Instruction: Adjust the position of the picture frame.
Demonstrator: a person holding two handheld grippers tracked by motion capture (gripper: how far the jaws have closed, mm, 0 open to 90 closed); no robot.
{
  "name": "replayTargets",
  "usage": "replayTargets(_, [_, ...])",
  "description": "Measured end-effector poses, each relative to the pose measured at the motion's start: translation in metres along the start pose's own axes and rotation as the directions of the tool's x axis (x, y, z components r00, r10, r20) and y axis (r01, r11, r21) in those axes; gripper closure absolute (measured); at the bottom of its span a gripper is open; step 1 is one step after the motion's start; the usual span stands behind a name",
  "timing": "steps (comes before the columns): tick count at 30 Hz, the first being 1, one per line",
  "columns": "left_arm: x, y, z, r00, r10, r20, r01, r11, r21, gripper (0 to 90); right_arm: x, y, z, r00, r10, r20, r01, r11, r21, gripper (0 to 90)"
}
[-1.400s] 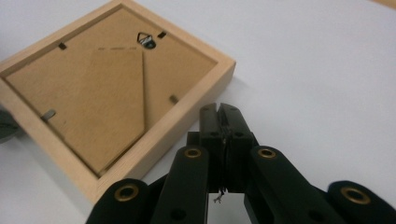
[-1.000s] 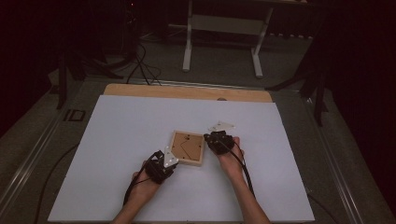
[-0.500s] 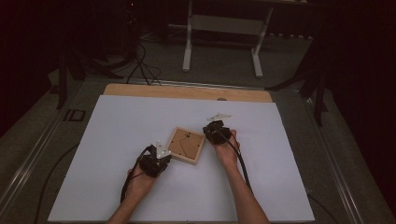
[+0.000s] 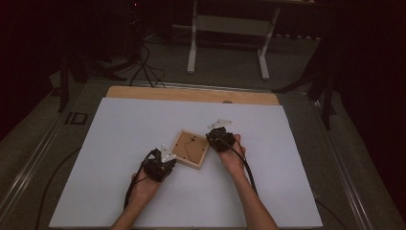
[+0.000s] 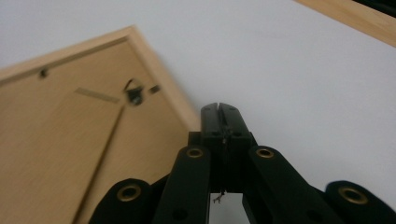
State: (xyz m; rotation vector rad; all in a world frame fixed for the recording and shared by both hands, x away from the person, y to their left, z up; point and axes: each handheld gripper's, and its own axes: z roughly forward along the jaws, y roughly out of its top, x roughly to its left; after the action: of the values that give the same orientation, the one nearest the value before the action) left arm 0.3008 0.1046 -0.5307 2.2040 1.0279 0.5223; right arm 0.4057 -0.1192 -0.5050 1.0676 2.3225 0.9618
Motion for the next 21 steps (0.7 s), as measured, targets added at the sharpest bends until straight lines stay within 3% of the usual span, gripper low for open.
replayTargets(3, [0.000, 0.000, 0.001, 1.0000, 0.001, 0.006, -0.001, 1.0000, 0.004, 89.5, -0.007, -0.001, 0.008, 0.9992, 0.032, 0.025, -0.032, 0.999, 0.026, 89.9])
replayTargets(7, [0.001, 0.000, 0.001, 1.0000, -0.002, 0.006, 0.002, 1.0000, 0.007, 89.6, -0.010, -0.003, 0.012, 0.9979, 0.062, 0.020, -0.063, 0.997, 0.045, 89.9])
replayTargets(12, [0.003, 0.000, 0.000, 0.9997, -0.024, 0.005, 0.024, 0.9997, 0.010, 89.5, -0.006, -0.006, 0.005, 0.9999, 0.014, -0.005, -0.014, 0.997, 0.078, 90.0])
replayTargets(21, [0.010, -0.001, 0.000, 0.9977, -0.067, -0.012, 0.067, 0.9977, 0.008, 89.6, 0.012, -0.027, -0.015, 0.9985, -0.041, -0.037, 0.044, 0.996, 0.076, 90.0])
